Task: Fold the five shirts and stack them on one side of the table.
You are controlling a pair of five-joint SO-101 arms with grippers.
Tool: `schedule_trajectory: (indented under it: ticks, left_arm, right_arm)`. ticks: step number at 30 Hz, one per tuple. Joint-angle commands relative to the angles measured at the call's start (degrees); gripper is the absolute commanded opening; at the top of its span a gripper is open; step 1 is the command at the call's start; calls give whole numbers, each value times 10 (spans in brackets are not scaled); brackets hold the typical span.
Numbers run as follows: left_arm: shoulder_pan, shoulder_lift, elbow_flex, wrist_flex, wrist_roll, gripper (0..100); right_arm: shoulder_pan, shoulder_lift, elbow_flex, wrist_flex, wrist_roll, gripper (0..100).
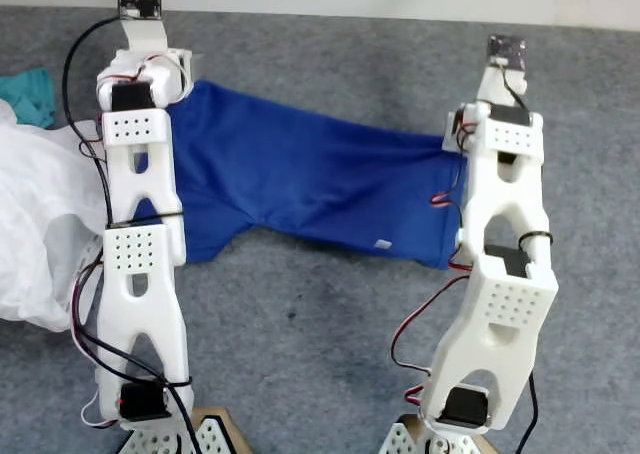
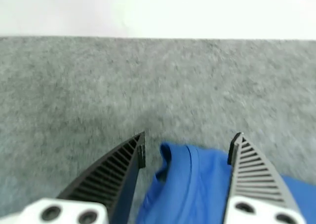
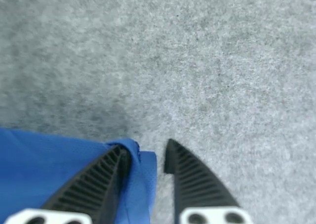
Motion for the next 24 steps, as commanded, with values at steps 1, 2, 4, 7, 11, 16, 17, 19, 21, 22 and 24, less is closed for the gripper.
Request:
schedule_trajectory:
  ticks: [1, 2, 4, 7, 11, 16, 17, 19, 21, 22, 24]
  left_arm:
    - [2, -44, -34, 59, 5, 281]
    - [2, -54, -32, 72, 5, 281]
    - [2, -61, -33, 102, 6, 280]
    - [2, -72, -34, 161, 6, 272]
    - [2, -109, -35, 234, 6, 146]
    - [2, -178, -35, 342, 7, 70]
    - [2, -189, -35, 361, 7, 70]
    - [2, -206, -34, 385, 7, 62]
    - [-5, -213, -34, 384, 6, 23]
    - [-7, -213, -33, 384, 6, 4]
    - [-7, -212, -29, 384, 6, 14]
  right_arm:
    - [-7, -12, -59, 40, -24, 37]
    - [-7, -11, -67, 47, -24, 29]
    - [-8, -11, -79, 64, -21, 35]
    - [-15, -11, -94, 106, -5, 122]
    - [-20, -11, -128, 149, 3, 176]
    - [-17, -11, -196, 190, 1, 151]
    - [-17, -11, -211, 203, -8, 140]
    - [-14, -11, -237, 225, -26, 103]
    - [-7, -9, -257, 233, -38, 48]
    - [-7, -7, -262, 233, -38, 26]
    - [-7, -7, -262, 231, -20, 14]
